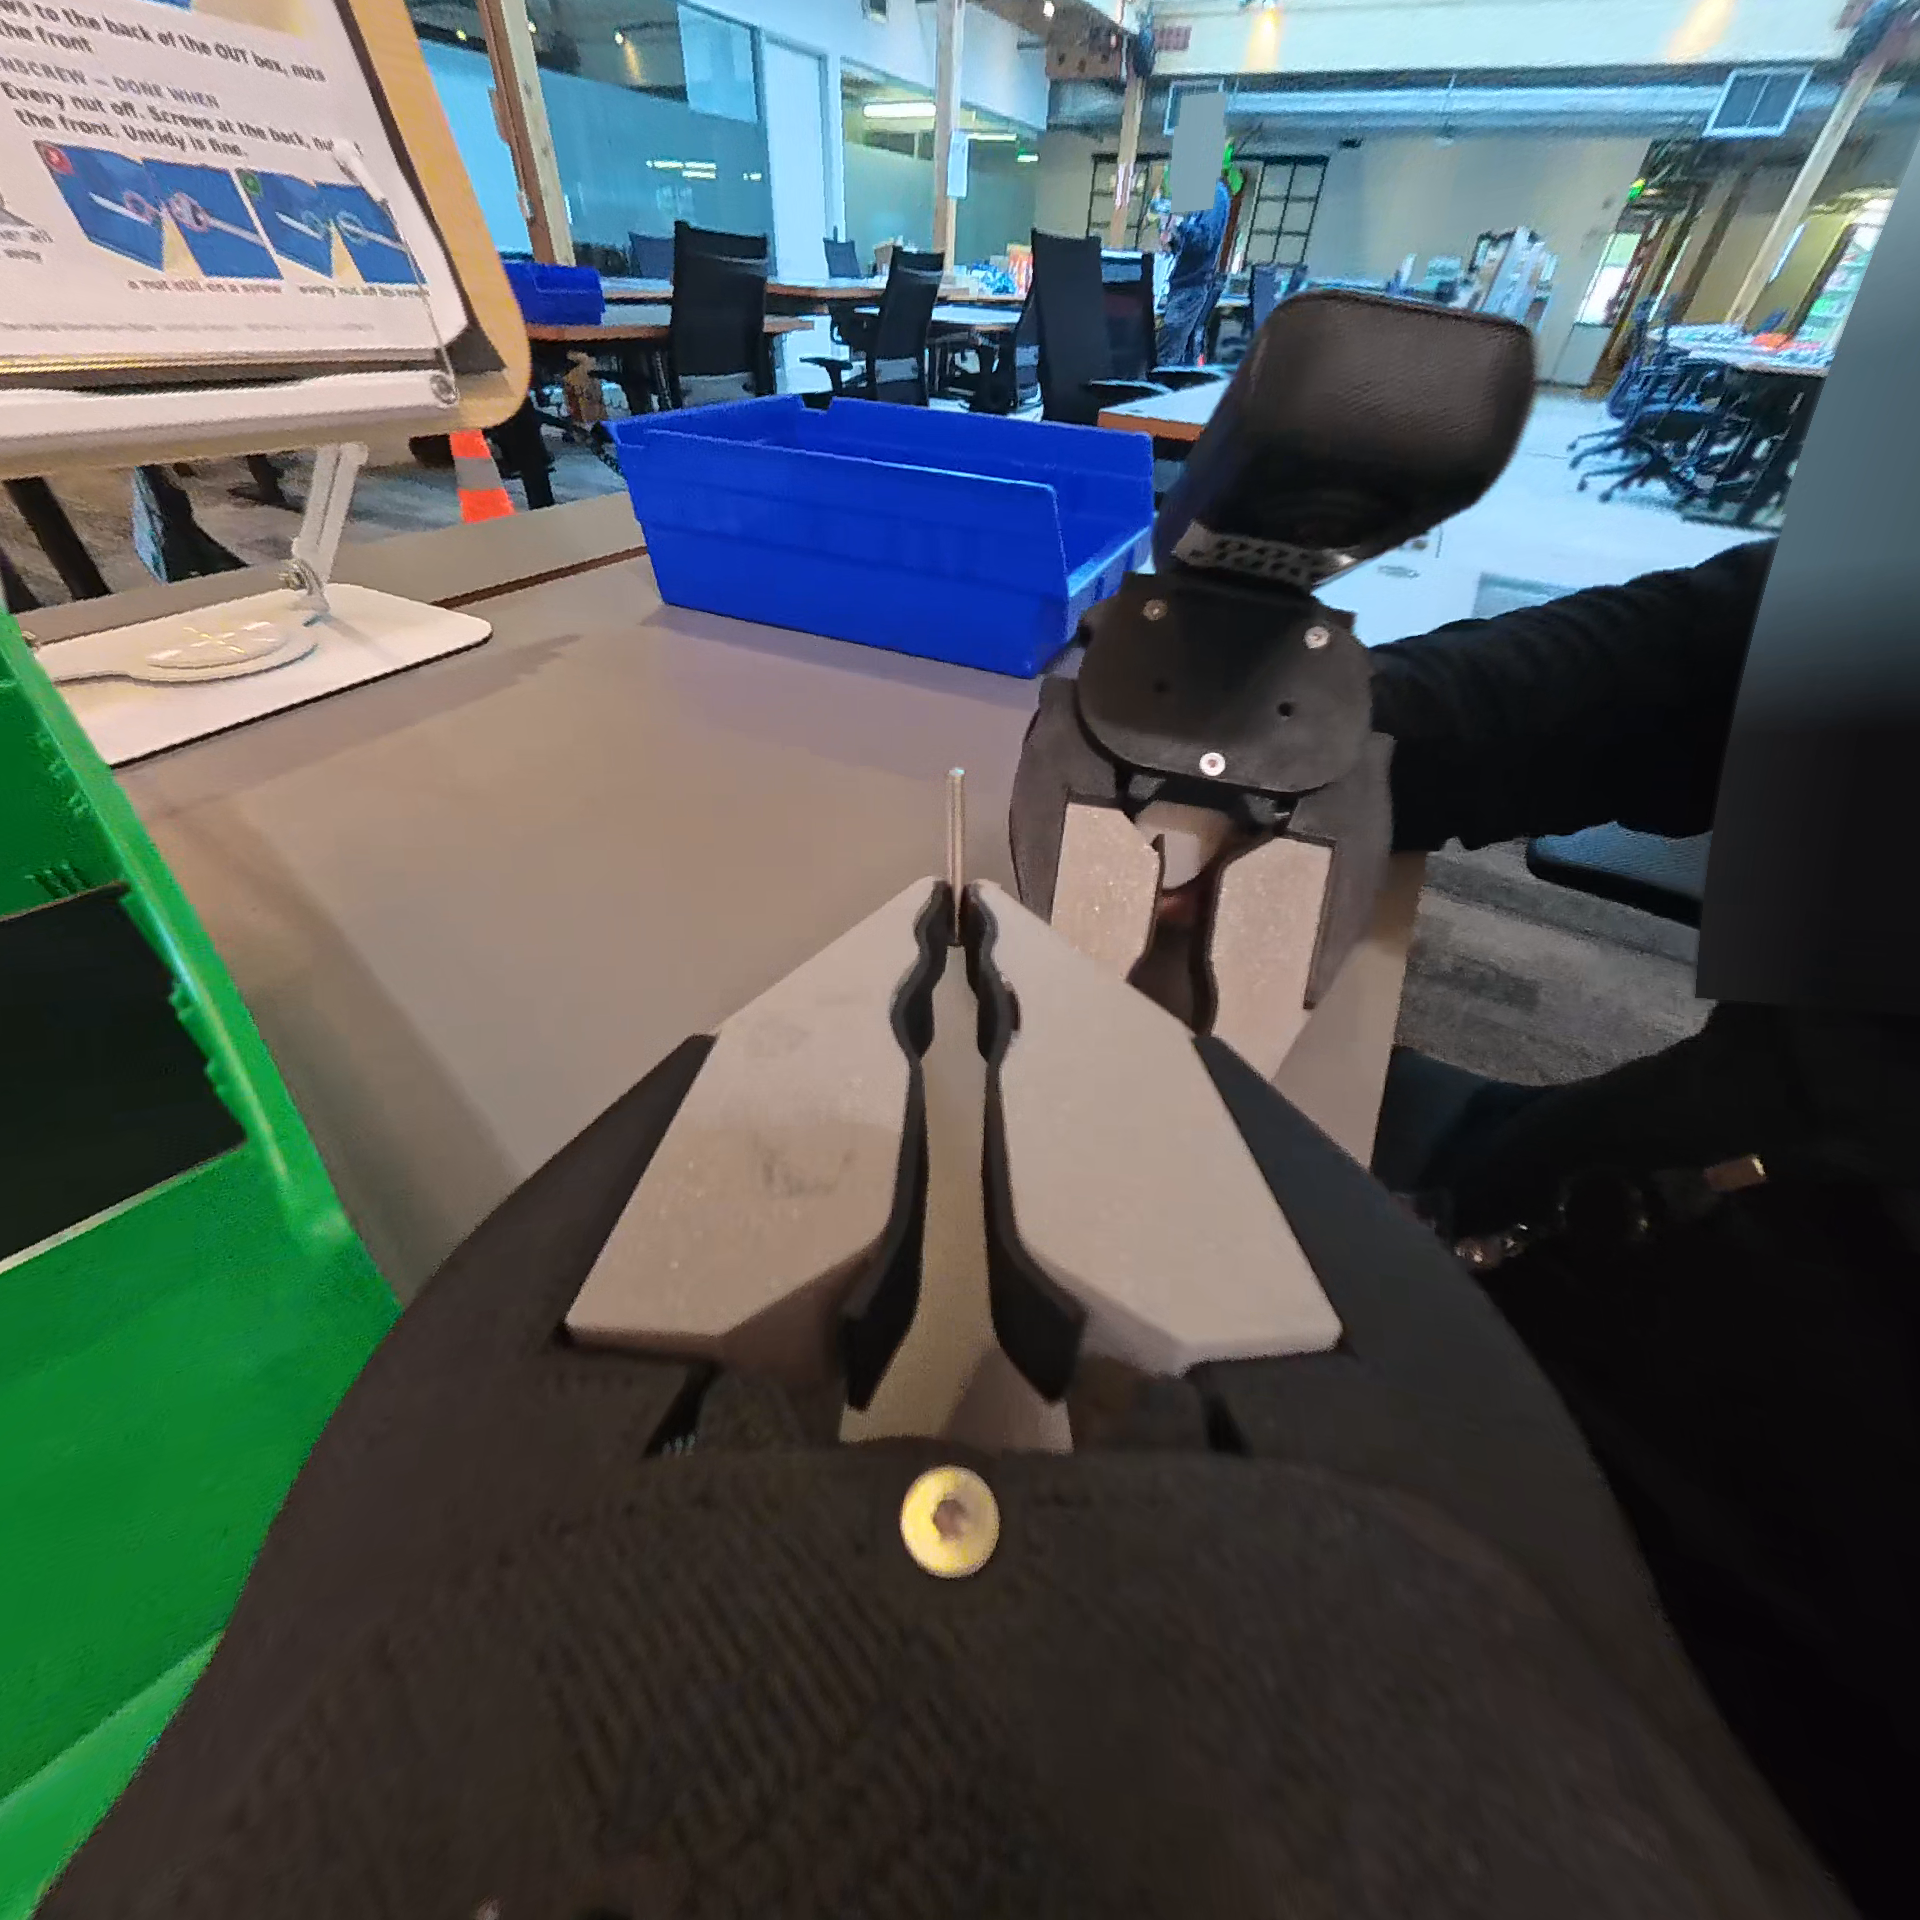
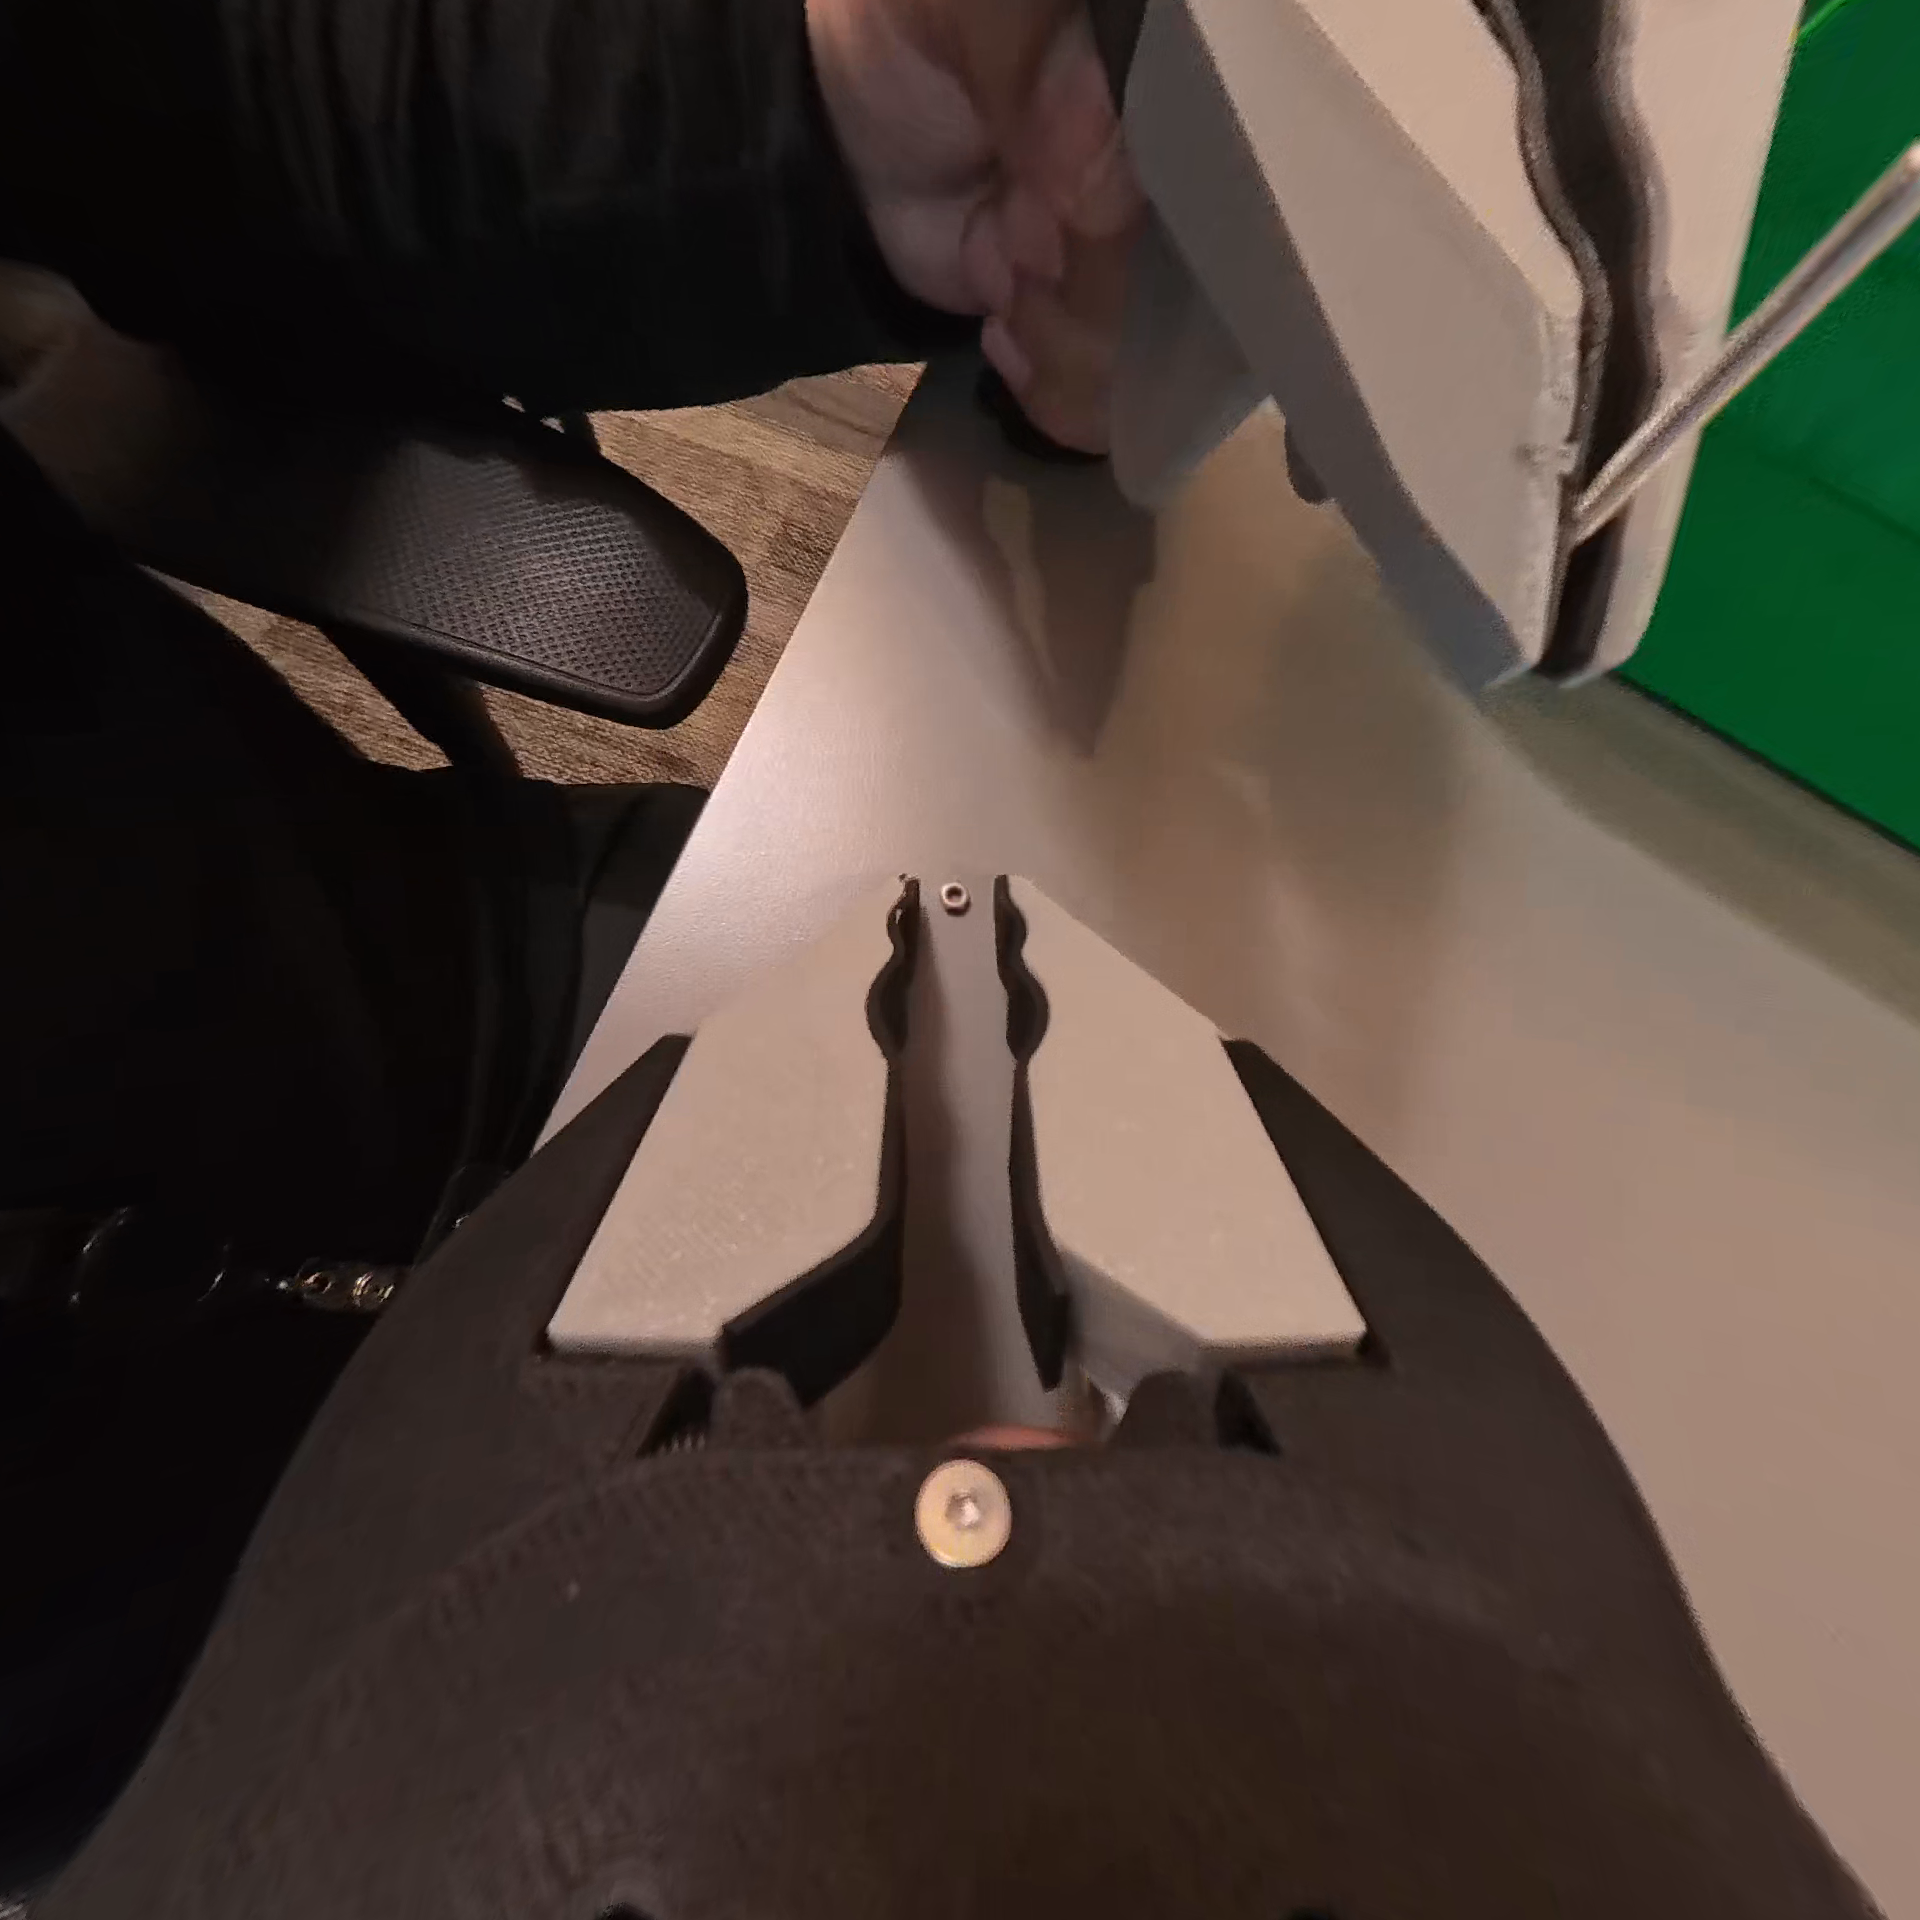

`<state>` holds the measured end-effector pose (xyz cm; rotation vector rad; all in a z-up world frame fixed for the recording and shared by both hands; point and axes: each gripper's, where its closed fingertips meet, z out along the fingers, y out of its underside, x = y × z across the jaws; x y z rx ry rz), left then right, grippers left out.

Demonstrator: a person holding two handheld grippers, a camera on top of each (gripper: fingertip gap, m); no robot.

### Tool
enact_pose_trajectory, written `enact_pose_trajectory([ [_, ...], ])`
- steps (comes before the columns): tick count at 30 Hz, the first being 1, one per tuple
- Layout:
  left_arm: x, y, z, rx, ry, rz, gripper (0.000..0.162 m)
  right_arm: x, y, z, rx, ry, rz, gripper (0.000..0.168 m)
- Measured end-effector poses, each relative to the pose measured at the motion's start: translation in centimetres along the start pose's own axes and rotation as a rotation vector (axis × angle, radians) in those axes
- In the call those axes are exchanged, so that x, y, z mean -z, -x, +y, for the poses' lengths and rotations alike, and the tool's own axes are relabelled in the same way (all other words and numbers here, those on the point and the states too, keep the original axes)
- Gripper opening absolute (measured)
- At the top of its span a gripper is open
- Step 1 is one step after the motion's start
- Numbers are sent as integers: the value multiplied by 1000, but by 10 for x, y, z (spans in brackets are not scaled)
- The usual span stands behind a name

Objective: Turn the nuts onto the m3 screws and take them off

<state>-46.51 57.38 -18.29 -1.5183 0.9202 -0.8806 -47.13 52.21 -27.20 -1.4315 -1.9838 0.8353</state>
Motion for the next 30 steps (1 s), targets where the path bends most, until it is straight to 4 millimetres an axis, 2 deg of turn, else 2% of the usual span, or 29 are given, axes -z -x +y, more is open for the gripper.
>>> enact_pose_trajectory([
  [15, 3, -4, 4, -12, 34, 24, 1, -2, 5, 1, 75, 8, -151, 4],
  [22, 3, -3, 5, -7, 37, 22, 1, -1, 0, 2, 94, 9, -117, 2],
  [26, 2, -2, 5, -6, 42, 10, 1, 8, -8, 11, 64, 22, -72, 2],
  [30, -4, -1, 2, 7, 26, 10, 0, 32, -19, 29, 23, 43, 17, 2],
])
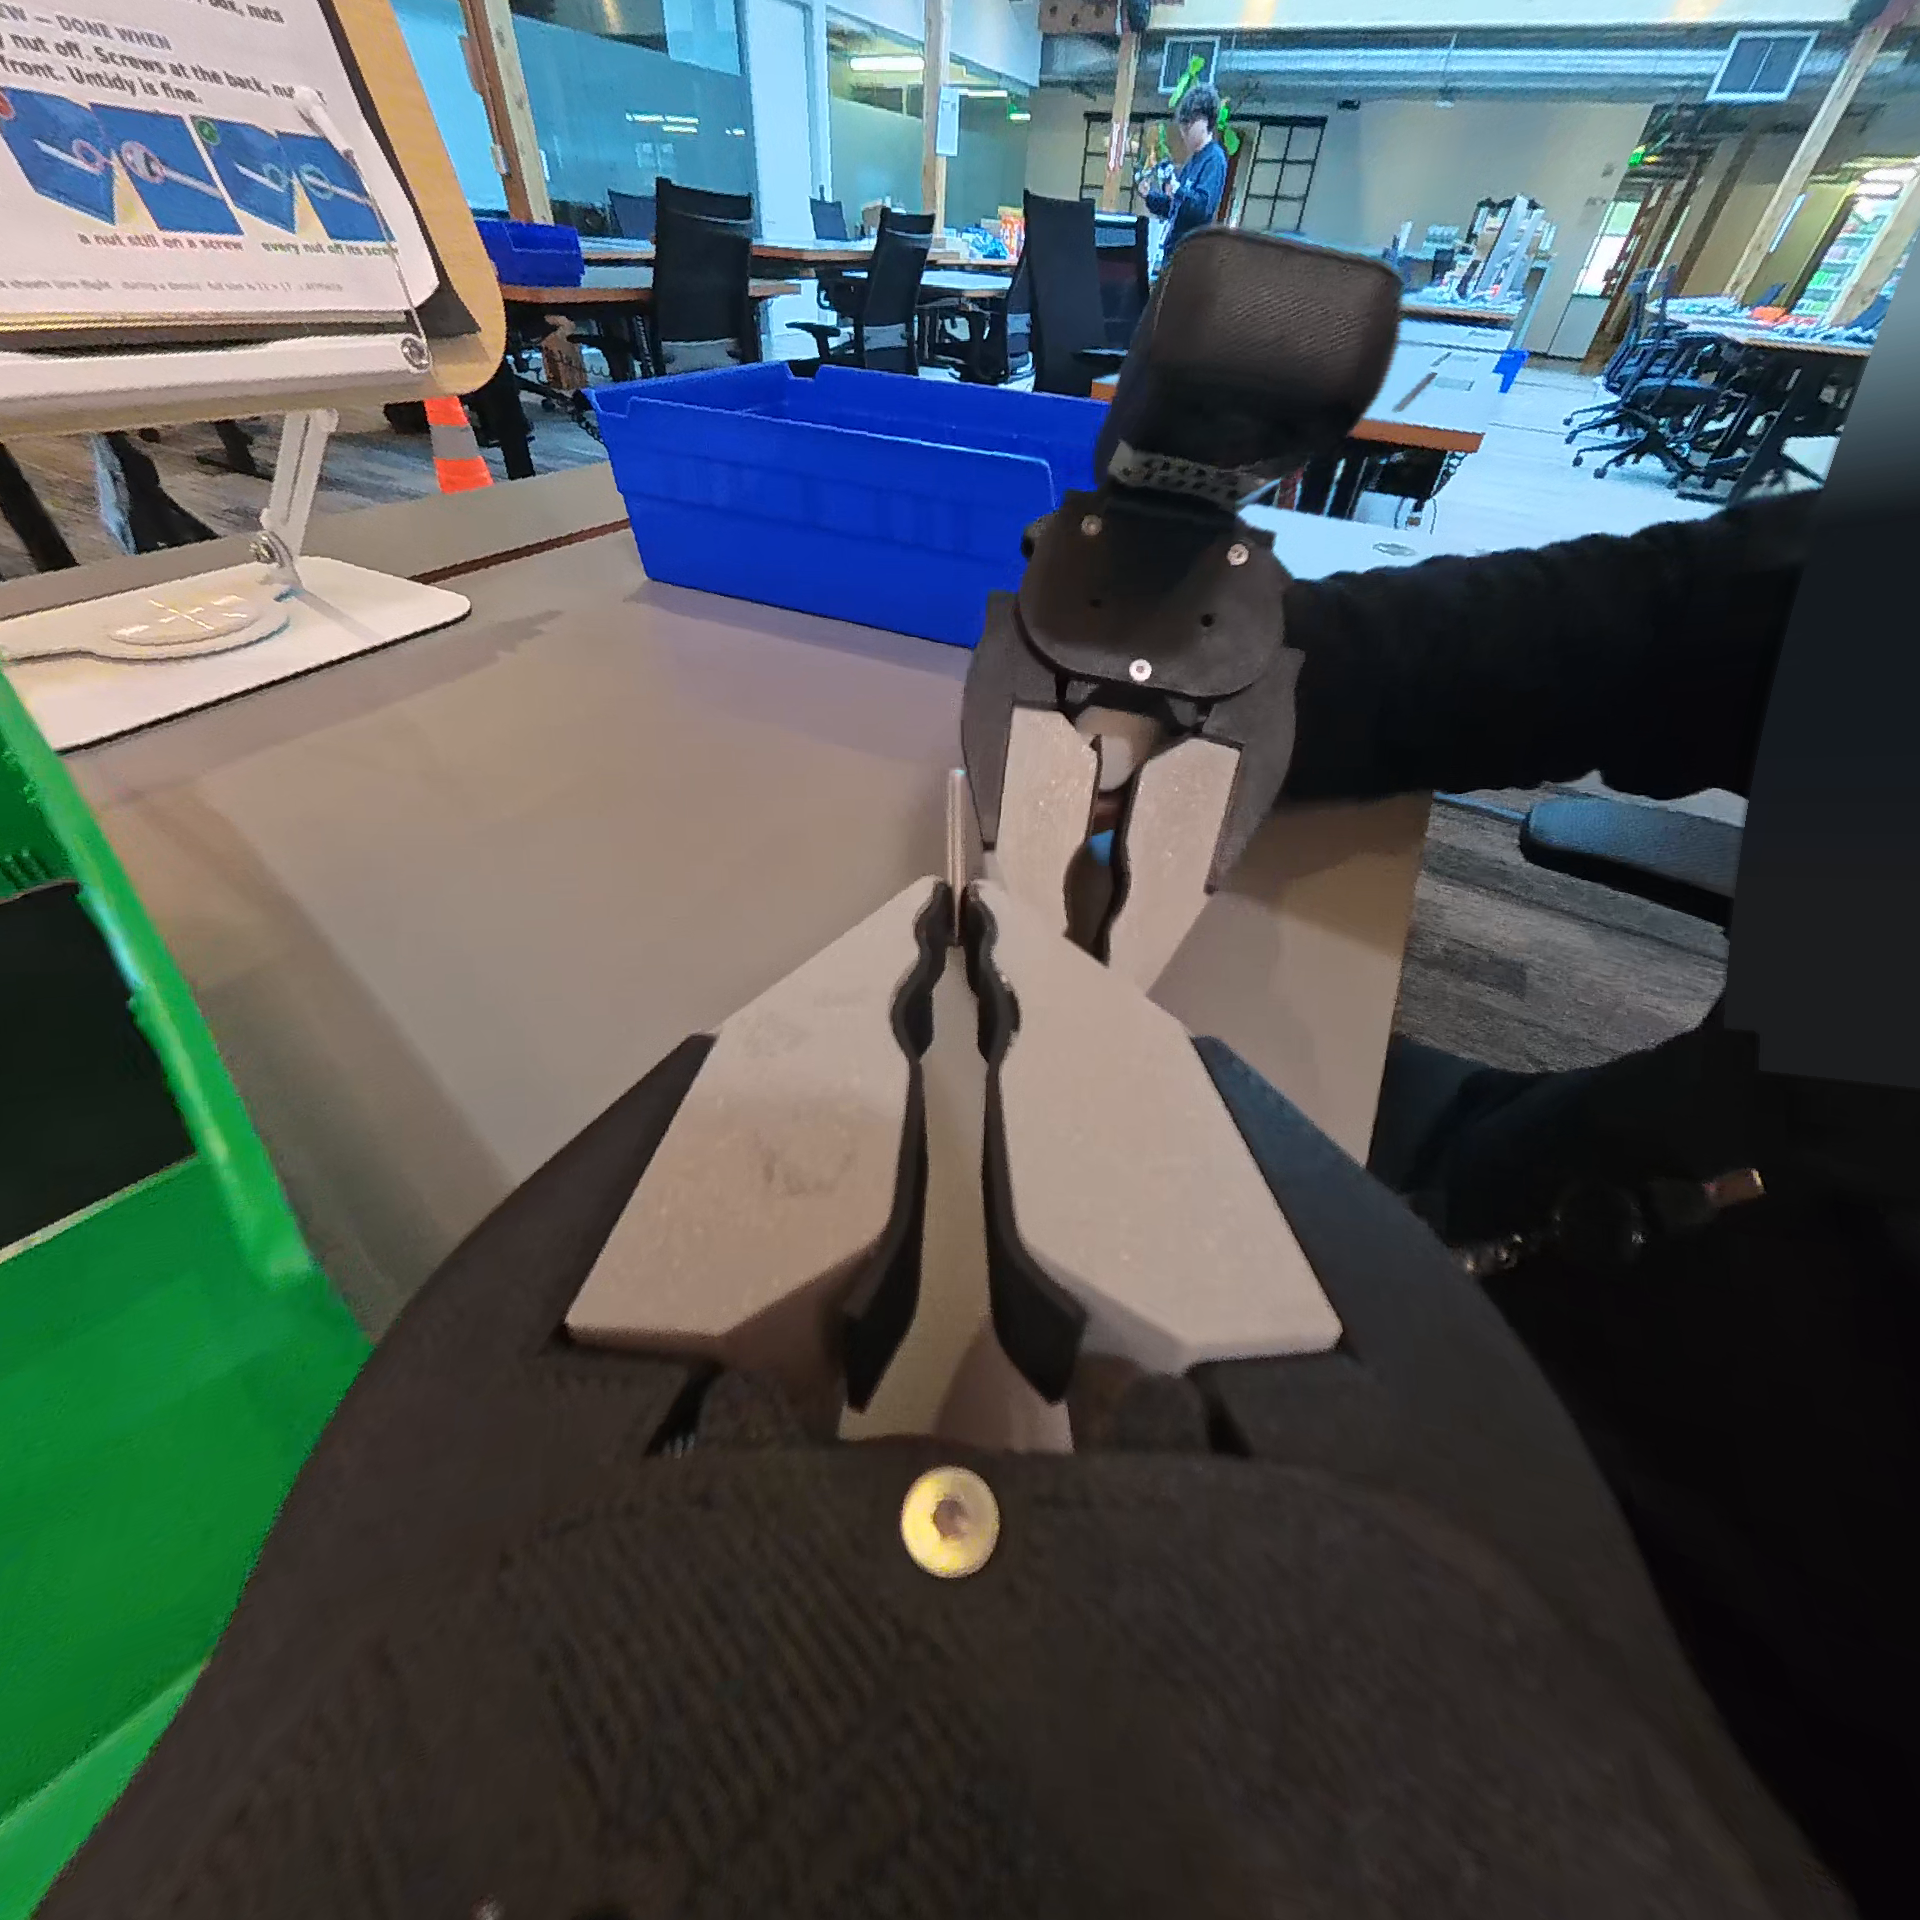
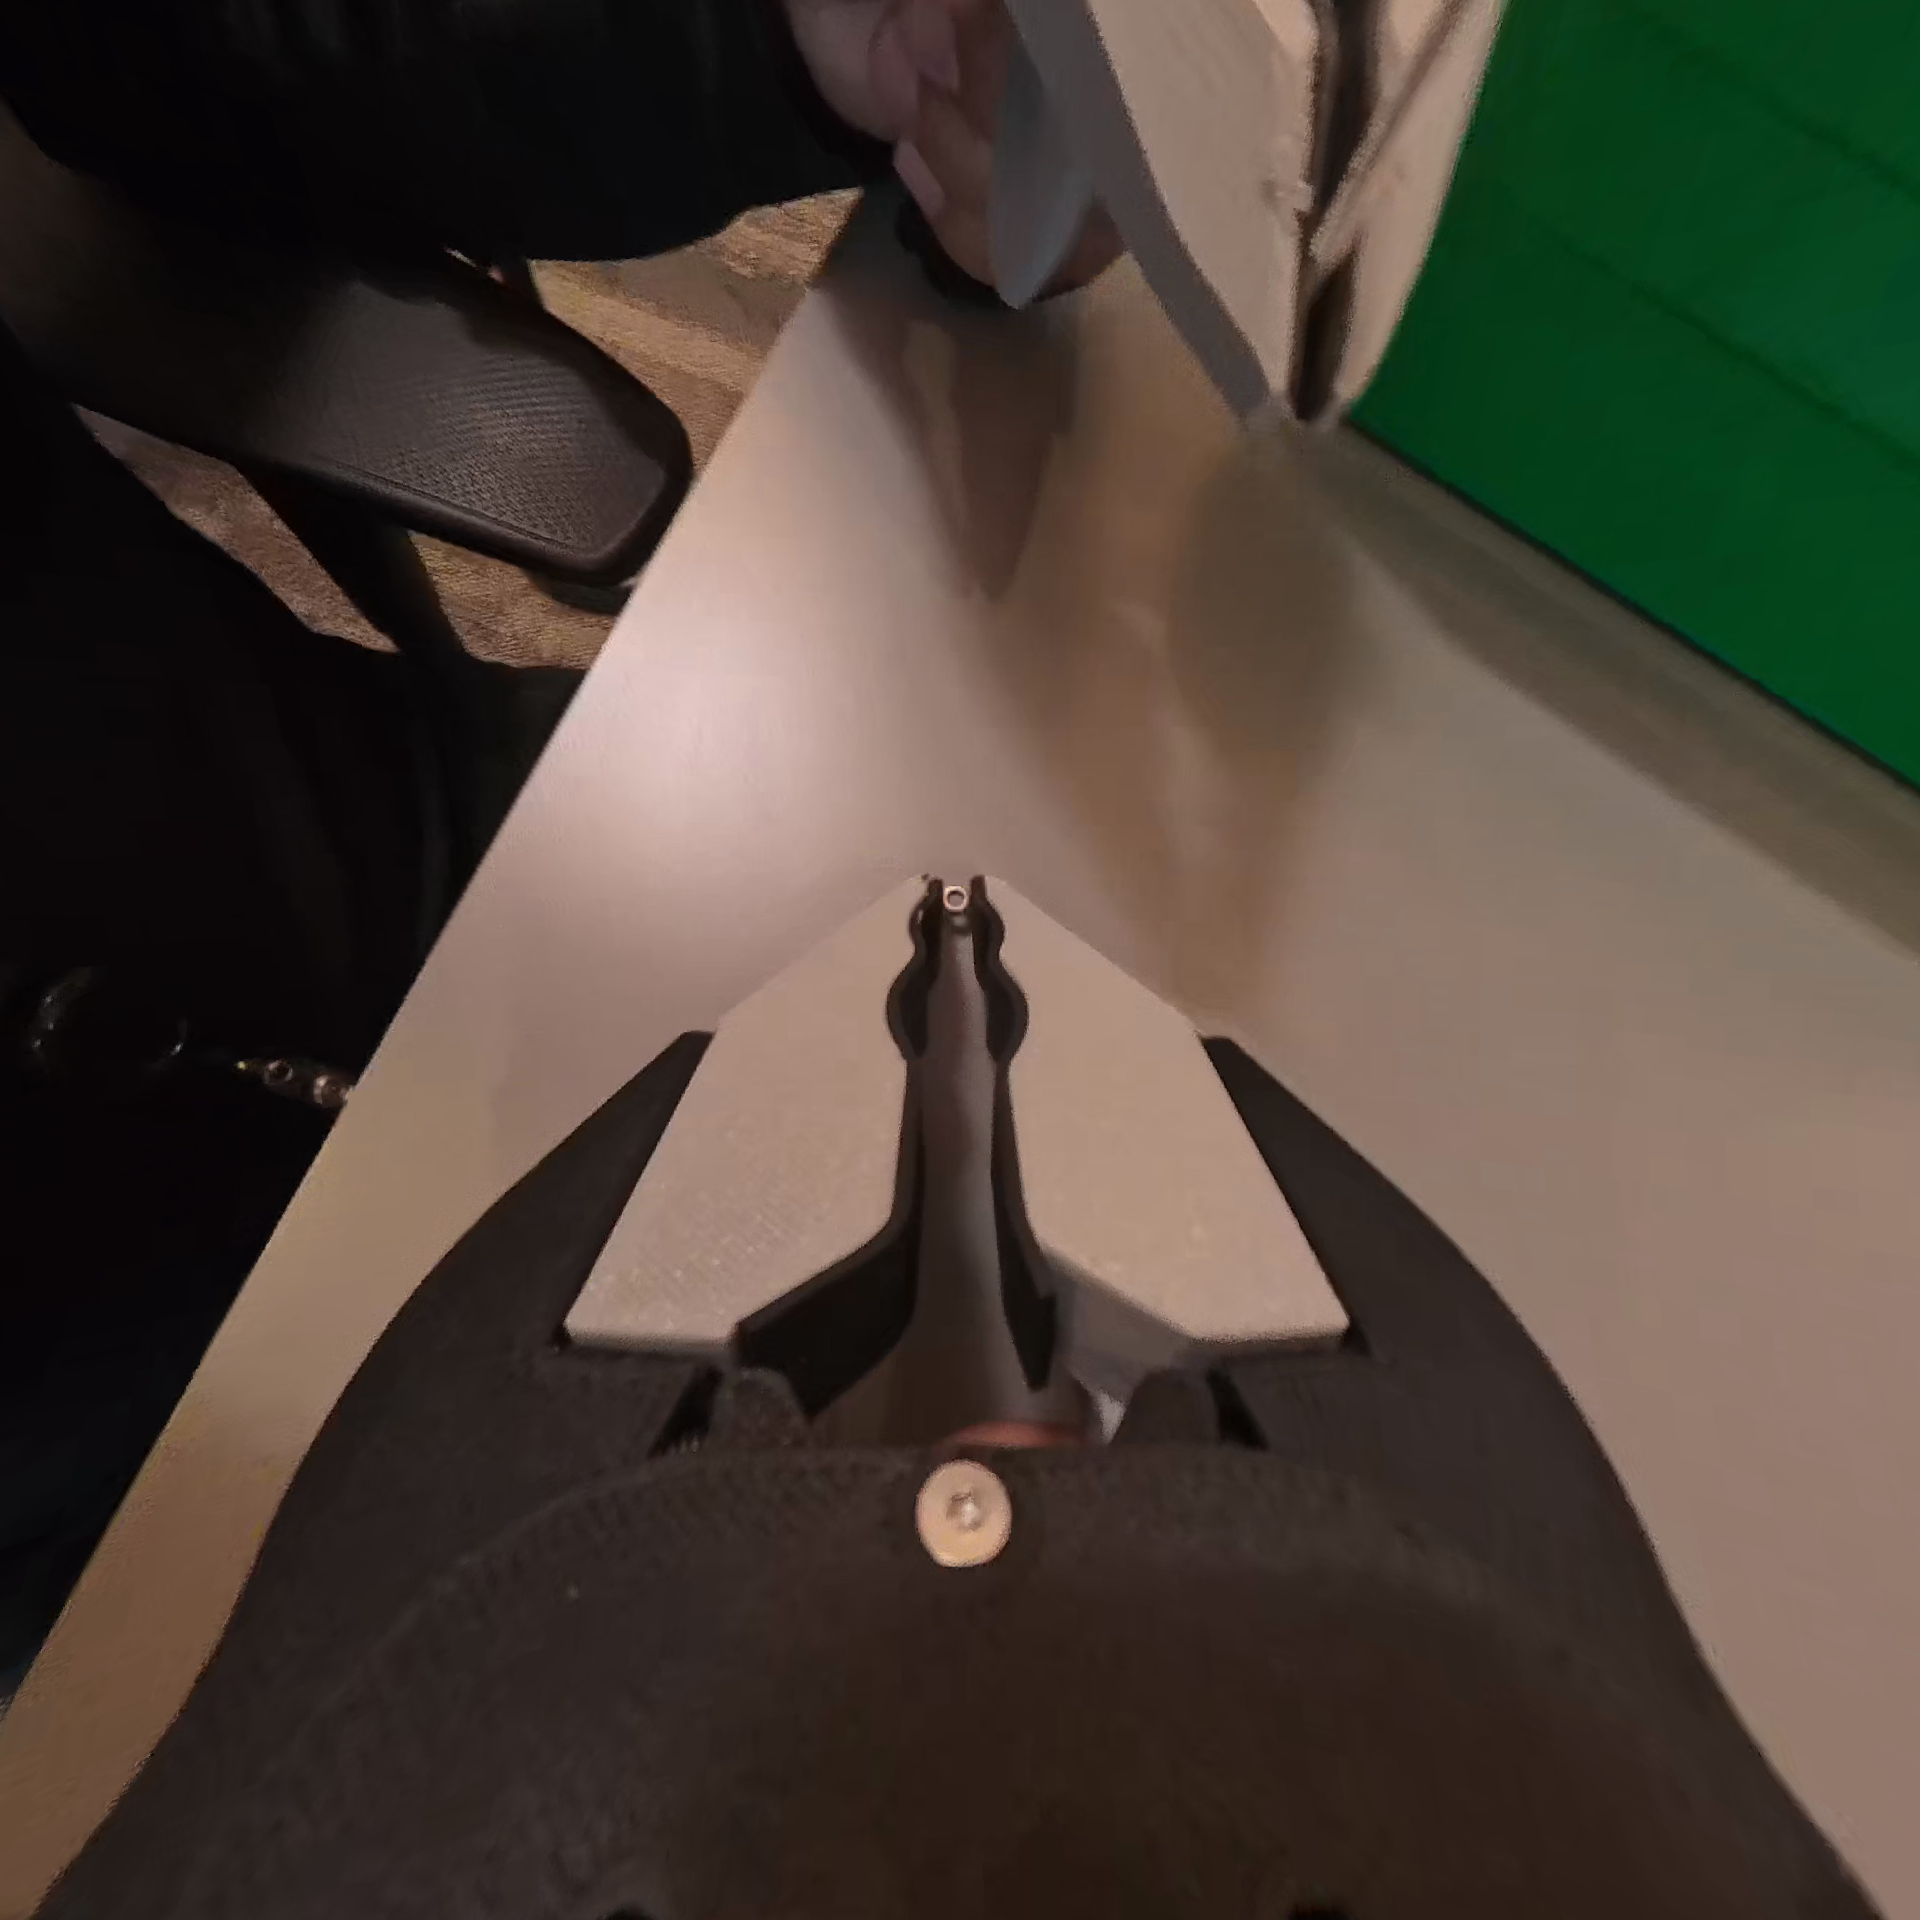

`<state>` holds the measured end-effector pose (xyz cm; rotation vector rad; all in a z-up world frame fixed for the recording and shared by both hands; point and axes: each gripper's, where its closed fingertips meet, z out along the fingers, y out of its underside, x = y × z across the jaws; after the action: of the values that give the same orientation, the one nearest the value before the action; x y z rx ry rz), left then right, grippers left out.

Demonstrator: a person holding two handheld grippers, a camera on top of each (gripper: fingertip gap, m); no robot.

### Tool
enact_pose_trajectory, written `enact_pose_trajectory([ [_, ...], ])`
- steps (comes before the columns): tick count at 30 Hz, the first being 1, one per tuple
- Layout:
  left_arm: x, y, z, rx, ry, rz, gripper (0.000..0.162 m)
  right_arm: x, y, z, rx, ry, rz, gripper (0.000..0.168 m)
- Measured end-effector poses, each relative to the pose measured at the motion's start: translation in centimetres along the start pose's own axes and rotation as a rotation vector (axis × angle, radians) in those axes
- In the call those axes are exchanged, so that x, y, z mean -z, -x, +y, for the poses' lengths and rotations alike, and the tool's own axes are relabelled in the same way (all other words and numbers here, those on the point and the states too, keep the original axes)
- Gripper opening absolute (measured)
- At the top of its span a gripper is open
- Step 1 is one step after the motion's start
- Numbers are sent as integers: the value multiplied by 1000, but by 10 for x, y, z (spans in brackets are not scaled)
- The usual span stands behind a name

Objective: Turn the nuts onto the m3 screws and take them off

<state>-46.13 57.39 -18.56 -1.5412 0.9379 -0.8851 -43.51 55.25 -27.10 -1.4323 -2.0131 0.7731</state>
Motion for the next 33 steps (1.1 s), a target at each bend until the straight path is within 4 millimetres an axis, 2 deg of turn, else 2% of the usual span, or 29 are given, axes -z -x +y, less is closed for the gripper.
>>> enact_pose_trajectory([
  [3, -20, -3, -2, 2, 8, 22, 1, 31, -6, 12, -65, -35, 67, 2],
  [11, -106, -17, 4, -109, 143, 182, 1, 116, -20, 39, -254, -234, 223, 2],
  [15, -138, -27, 6, -180, 178, 289, 0, 151, -24, 47, -280, -312, 290, 2],
  [18, -158, -33, -6, -185, 115, 345, 0, 171, -26, 50, -283, -344, 327, 2],
  [21, -176, -36, -18, -161, 49, 383, 0, 187, -27, 52, -278, -358, 351, 2],
  [26, -192, -40, -11, -163, 112, 400, 0, 206, -27, 45, -270, -393, 347, 2],
  [29, -192, -40, -8, -133, 141, 381, 0, 208, -27, 38, -256, -390, 334, 2],
  [33, -188, -40, -10, -117, 122, 367, 0, 197, -27, 30, -227, -346, 317, 2],
])
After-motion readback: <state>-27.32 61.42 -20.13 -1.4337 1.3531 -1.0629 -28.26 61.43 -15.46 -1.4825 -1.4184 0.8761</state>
